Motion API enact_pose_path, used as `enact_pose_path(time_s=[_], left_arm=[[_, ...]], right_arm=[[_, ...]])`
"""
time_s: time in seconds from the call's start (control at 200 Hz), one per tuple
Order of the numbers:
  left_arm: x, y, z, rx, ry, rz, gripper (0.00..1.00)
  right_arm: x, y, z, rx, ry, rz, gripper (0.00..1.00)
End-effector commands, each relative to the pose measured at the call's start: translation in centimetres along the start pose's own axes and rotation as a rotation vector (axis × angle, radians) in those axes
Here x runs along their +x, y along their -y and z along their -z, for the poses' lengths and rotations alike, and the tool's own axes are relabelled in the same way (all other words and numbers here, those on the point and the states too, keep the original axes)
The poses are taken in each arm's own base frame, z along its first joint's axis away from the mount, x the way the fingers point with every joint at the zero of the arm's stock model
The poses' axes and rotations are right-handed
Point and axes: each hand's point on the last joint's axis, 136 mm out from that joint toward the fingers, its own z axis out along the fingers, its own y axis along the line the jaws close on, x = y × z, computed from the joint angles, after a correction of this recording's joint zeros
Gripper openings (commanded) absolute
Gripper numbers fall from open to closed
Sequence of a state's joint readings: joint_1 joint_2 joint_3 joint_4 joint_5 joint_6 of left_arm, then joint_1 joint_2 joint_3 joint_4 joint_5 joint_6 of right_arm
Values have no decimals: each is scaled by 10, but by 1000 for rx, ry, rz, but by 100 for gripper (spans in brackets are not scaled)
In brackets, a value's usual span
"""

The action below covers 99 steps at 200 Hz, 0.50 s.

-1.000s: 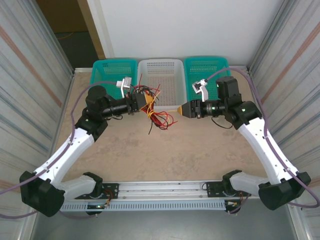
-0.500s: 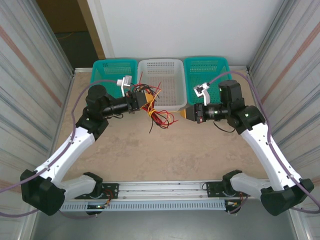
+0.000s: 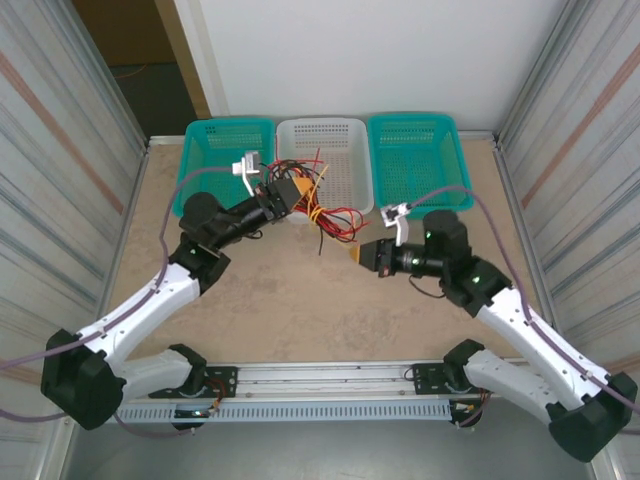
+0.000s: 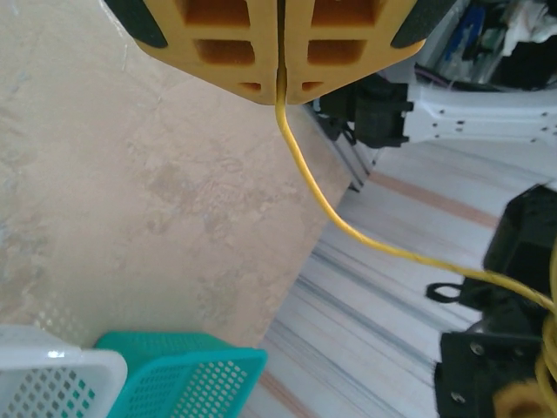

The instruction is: Untangle the cables

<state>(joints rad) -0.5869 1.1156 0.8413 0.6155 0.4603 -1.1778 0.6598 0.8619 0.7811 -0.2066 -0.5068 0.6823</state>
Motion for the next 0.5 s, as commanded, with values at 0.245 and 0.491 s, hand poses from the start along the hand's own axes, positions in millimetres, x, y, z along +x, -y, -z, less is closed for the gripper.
enact_pose_path(time_s=[0.245,0.491], left_arm=[[-60,-26,39,-480,421,-556,0],[-39,-72,51,-559,323,-558,0]], right_arm=[[-13,-88,-8,-14,120,149,0],[-69,-142,39,9,258,317,0]])
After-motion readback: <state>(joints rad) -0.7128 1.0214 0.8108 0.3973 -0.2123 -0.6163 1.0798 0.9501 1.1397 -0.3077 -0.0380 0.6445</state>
